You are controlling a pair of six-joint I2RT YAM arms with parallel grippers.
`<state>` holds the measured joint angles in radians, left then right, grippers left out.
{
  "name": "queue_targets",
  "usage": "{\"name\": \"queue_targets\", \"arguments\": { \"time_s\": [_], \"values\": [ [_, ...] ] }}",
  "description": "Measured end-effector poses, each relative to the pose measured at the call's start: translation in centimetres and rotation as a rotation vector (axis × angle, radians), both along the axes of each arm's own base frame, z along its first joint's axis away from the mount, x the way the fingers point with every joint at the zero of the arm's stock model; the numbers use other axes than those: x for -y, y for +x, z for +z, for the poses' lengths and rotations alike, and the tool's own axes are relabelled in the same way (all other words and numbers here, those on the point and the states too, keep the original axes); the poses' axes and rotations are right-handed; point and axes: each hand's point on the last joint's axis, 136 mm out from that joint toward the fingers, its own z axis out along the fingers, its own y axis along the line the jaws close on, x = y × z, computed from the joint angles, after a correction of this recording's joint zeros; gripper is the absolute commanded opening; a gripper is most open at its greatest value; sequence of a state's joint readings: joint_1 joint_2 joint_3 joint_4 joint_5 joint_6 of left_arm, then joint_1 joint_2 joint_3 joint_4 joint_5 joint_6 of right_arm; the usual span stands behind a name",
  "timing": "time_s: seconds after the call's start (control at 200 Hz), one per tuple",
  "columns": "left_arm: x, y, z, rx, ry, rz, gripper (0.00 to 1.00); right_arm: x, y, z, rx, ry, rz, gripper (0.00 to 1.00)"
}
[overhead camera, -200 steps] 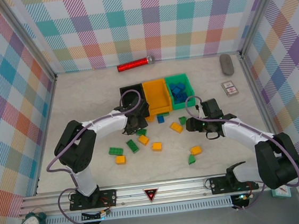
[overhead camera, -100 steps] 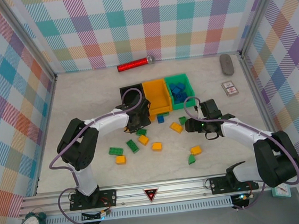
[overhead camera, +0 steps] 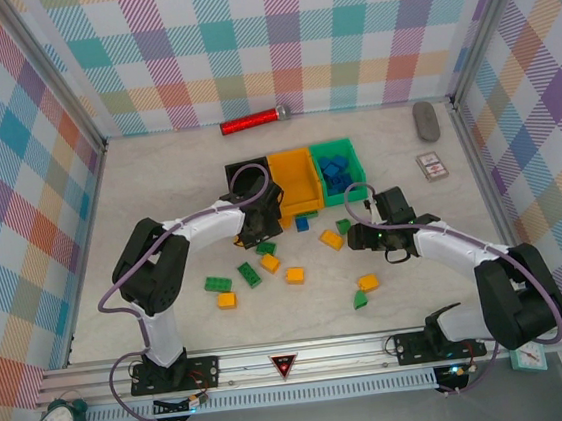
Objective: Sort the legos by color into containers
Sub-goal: Pick up the lego from the center of the table, then place the lego in the container.
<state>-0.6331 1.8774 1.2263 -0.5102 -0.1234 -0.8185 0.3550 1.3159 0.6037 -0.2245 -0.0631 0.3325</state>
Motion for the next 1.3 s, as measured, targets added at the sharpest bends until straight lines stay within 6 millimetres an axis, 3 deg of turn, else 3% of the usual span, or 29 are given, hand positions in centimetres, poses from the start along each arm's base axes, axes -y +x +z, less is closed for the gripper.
{"name": "queue_targets", "arguments": {
  "time_s": [0.095,0.135,0.435,0.8,0.93,1.105,1.3],
  "values": [
    [0.0,0.1,0.0,0.004,-0.002,-0.001,0.54,0.0,0.0,0.0,0.0,-0.002,-0.001,0.65],
    [0.0,0.1,0.0,0.008,-0.006,0.0,0.49,0.0,0.0,0.0,0.0,-0.002,-0.001,0.65],
    [-0.3,-1.6,0.7,0.022,-0.025,-0.026,0.48,-0.1,-0.1,-0.1,-0.003,-0.004,0.005,0.65],
    [2.8,-2.4,6.5,0.143,-0.127,-0.12,0.48,-0.1,-0.1,-0.3,-0.001,-0.017,0.004,0.65],
    [4.5,-1.6,8.5,0.177,-0.175,-0.156,0.49,0.0,0.0,-0.3,0.002,-0.026,0.001,0.65],
    [7.7,1.0,11.4,0.242,-0.236,-0.205,0.49,0.2,0.1,-0.3,0.006,-0.036,-0.006,0.65],
    [11.1,3.7,12.6,0.271,-0.272,-0.267,0.49,0.3,0.1,-0.3,0.009,-0.043,-0.007,0.65]
  ]
}}
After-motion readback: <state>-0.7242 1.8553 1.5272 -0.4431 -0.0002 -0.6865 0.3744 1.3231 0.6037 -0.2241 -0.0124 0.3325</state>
